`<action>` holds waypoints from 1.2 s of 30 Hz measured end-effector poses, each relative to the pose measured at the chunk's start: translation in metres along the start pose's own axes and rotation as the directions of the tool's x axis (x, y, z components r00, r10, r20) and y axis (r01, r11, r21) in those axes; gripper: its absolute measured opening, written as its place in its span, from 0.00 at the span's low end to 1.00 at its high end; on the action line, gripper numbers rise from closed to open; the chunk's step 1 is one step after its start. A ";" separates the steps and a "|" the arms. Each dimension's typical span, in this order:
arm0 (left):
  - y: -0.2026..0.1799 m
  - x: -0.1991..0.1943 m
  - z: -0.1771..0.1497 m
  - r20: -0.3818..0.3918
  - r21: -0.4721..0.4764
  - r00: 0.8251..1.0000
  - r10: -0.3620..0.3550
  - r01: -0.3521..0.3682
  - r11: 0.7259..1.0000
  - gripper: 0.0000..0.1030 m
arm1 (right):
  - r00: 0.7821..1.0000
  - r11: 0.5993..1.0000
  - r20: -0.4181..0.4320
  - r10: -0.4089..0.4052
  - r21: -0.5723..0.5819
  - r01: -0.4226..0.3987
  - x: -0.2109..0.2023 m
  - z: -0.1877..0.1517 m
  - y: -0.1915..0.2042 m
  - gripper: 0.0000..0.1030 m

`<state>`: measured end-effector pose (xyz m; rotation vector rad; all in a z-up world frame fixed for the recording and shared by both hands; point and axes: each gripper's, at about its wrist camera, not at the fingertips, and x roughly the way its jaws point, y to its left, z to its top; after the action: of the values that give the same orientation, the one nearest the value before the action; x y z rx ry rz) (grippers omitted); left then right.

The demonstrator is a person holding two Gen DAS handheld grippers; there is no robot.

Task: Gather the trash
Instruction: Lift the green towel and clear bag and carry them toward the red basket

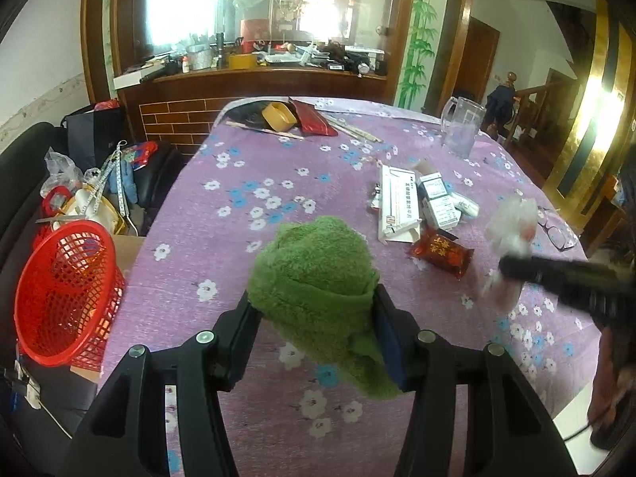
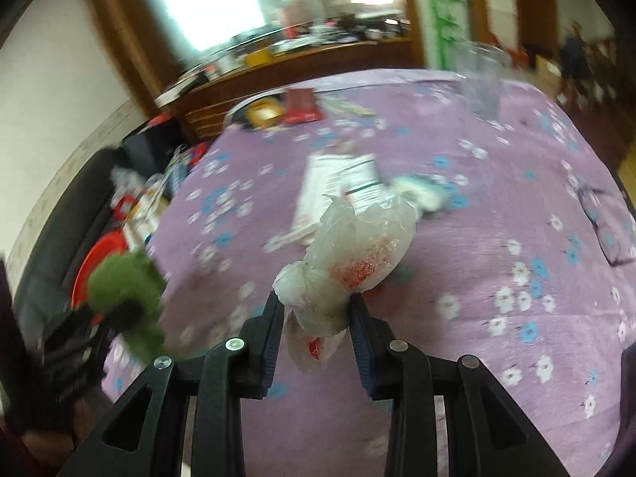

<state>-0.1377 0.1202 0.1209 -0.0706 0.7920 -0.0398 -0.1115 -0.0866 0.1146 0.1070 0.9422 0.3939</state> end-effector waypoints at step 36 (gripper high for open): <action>0.075 -0.054 -0.012 0.064 -0.095 0.986 0.154 -0.148 0.984 0.52 | 0.991 0.971 -0.042 0.129 -0.199 -0.135 0.020 -0.004 0.117 0.35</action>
<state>-0.1832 0.1978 0.1447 -0.0960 0.7263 0.1417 -0.1375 0.0291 0.1269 -0.0219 0.9213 0.6134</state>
